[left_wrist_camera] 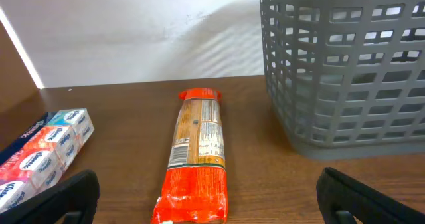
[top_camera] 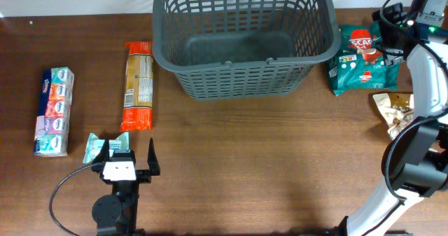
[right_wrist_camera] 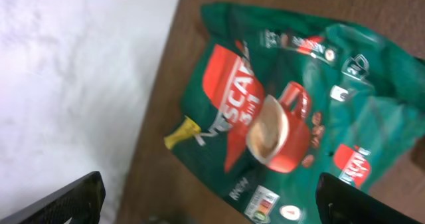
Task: Pack container
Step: 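Lower the right gripper onto the green Nescafé bag and close it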
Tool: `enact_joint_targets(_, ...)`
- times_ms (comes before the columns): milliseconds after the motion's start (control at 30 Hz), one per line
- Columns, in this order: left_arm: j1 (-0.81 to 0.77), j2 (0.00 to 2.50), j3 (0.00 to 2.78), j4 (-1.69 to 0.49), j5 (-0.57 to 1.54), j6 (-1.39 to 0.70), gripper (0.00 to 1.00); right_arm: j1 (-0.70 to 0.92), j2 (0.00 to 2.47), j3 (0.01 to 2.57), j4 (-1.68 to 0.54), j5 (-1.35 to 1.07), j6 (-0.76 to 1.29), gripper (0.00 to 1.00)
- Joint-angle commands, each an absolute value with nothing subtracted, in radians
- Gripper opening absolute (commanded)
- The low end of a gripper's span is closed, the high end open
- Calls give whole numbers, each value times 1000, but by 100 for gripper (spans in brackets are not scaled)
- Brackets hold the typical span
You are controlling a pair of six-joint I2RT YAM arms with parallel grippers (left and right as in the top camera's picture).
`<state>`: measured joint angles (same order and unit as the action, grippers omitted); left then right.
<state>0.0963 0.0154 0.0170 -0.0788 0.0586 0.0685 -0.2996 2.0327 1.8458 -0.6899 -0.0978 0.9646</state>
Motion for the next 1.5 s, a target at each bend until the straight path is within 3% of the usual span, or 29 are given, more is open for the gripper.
enact_joint_targets(0, 91, 6, 8, -76, 52, 84, 99, -301, 2042, 1857, -702, -117, 905, 99)
enact_joint_targets(200, 91, 6, 8, -76, 52, 84, 99, -300, 2046, 1857, -654, -123, 913, 99)
enact_joint_targets(833, 91, 6, 8, -76, 52, 84, 99, -302, 2211, 1857, -561, -266, 1270, 99)
enact_joint_targets(1233, 91, 6, 8, -76, 52, 84, 99, -302, 2215, 1872, -637, -278, 1392, 99)
enact_joint_targets(1467, 91, 6, 8, -76, 52, 84, 99, -302, 2215, 2049, -800, -208, 1358, 99)
